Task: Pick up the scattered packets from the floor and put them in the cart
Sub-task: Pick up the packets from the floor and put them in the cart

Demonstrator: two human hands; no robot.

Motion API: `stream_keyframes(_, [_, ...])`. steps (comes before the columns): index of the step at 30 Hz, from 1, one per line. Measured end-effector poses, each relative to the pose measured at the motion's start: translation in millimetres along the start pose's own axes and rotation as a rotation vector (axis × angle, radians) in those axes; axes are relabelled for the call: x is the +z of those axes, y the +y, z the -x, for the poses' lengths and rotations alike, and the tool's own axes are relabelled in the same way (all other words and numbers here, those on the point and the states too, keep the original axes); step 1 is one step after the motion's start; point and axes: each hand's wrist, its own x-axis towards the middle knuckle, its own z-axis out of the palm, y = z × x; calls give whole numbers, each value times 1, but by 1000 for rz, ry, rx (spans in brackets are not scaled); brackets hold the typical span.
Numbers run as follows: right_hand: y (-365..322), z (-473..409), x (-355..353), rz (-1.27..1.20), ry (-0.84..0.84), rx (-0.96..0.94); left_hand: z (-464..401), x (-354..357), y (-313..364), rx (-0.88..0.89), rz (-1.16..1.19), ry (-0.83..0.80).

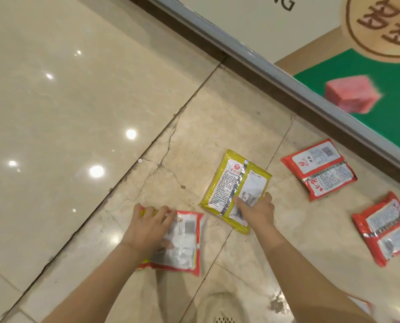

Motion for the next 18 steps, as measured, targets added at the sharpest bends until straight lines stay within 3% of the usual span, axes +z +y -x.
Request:
stream_keyframes(1, [-4, -1, 1, -25, 17, 36, -3, 0, 2, -69, 45, 57])
stream_keyframes(4, [-15, -4, 4, -107, 46, 157, -6, -15, 9, -370, 270, -82])
stream_keyframes(7, [-16, -9, 9, -281, 34, 234, -11, -11, 12, -517, 552, -193])
stream_keyframes(13, [-13, -4, 10, -568, -124, 235, -15, -6, 4, -547, 875, -264])
stream_keyframes(18, [-16, 8, -1, -636, -168, 68, -10, -9, 1, -607, 1153, -207])
